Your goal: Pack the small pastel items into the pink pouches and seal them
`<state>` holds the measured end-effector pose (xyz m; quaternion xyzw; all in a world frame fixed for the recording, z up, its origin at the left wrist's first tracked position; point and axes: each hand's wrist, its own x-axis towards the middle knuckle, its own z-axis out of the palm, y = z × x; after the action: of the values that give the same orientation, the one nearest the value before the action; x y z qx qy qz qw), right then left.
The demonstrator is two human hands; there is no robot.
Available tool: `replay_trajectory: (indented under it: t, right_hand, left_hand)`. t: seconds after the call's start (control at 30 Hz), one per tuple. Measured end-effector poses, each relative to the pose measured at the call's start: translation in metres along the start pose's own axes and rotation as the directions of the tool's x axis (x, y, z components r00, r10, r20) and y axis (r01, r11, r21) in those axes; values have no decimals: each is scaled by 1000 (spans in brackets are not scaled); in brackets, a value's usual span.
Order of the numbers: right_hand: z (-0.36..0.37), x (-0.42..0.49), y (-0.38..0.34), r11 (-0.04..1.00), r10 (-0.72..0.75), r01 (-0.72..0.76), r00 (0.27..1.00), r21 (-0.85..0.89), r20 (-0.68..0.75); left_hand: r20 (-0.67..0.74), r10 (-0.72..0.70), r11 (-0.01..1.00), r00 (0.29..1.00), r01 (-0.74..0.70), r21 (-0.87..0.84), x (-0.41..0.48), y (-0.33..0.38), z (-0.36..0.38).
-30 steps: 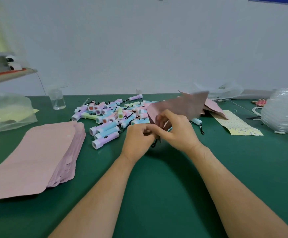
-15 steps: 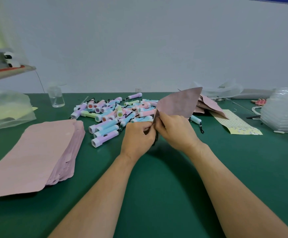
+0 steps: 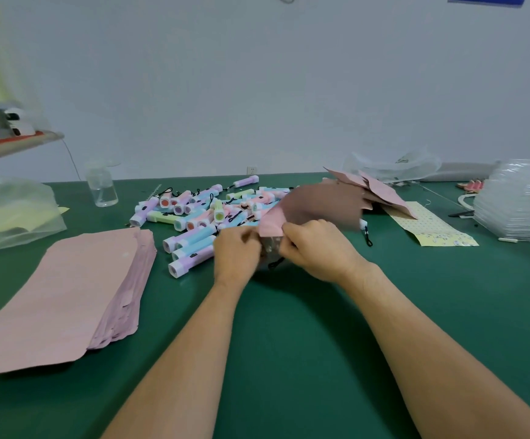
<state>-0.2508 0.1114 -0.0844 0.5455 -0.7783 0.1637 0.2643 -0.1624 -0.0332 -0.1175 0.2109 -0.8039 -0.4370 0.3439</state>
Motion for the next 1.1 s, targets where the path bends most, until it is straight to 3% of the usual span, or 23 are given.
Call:
replay_trajectory:
  t: [0.13, 0.23, 0.37, 0.43, 0.53, 0.63, 0.8, 0.9, 1.03, 1.1]
  right_hand:
    - [-4, -6, -2, 999, 15, -21, 988, -36, -153]
    - [-6, -6, 5, 967, 248, -255, 933, 7, -261]
    - [-2, 0, 0, 880, 474, -473, 861, 48, -185]
    - [1, 0, -1, 851, 525, -524, 844, 40, -111]
    - [-2, 2, 0, 823, 558, -565, 824, -60, -102]
    - [-6, 6, -6, 835, 538, -549, 831, -46, -141]
    - [-4, 8, -18, 935, 345, -353, 929, -40, -132]
    - [1, 8, -19, 943, 289, -304, 950, -134, -120]
    - [-5, 8, -20, 948, 279, -297, 948, -117, -152]
    - [-8, 8, -20, 937, 308, -329, 936, -116, -168]
  left_hand:
    - [-16, 122, 992, 992, -122, 14, -6, 6, 0]
    - [-32, 231, 972, 973, -232, -38, -19, 15, 8]
    - [6, 366, 930, 931, -366, 16, -21, 19, 13]
    - [-107, 325, 946, 940, -323, 30, -21, 21, 14]
    - [-417, 70, 983, 906, -133, -124, -16, 21, 9]
    - [-457, 25, 978, 889, -117, -174, -13, 19, 6]
    - [-225, 68, 994, 972, -85, -68, -18, 22, 18]
    - [-252, 72, 995, 965, -85, -43, -17, 22, 20]
    - [-238, 90, 994, 967, -102, -41, -15, 19, 18]
    - [-311, 45, 992, 949, -78, -96, -12, 16, 16]
